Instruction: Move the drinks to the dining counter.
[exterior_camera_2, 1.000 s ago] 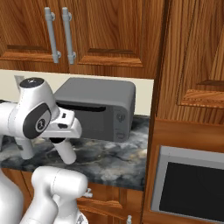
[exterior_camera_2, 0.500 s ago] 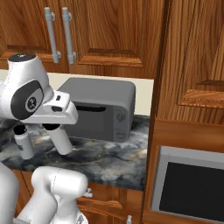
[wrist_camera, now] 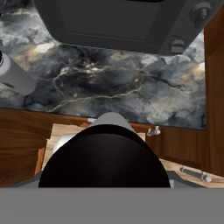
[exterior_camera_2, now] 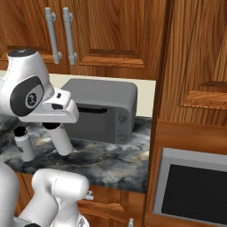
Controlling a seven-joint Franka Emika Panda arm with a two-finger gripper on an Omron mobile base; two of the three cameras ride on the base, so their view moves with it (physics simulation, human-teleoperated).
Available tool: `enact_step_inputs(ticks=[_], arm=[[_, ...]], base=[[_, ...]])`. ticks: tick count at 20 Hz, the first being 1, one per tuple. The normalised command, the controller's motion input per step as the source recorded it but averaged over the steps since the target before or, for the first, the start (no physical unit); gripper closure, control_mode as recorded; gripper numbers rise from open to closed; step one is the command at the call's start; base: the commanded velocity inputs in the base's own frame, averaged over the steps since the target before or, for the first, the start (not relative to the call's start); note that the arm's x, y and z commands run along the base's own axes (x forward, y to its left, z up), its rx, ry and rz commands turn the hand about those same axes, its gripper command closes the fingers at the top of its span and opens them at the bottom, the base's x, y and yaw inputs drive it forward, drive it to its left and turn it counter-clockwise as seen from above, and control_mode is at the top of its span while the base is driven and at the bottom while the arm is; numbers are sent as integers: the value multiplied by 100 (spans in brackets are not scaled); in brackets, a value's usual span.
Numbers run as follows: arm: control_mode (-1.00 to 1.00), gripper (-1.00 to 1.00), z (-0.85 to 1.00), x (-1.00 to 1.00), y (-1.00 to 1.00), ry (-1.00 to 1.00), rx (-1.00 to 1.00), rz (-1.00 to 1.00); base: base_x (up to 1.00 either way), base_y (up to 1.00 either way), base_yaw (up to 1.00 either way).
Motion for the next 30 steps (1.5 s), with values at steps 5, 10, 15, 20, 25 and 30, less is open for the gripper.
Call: enact_step_inputs(ticks=[5,10,15,20,25,30], arm=[[-100,100,0,9,0,0,0,0],[-100,100,0,17,0,0,0,0],[-100,100,0,12,0,0,0,0],[100,100,0,0,0,0,0,0],[100,100,0,0,0,0,0,0],[100,100,0,0,0,0,0,0]], base=[[0,0,0],[0,0,0],[0,0,0],[-35,-2,-1],[-100,-32,-25],[-97,-17,-62]])
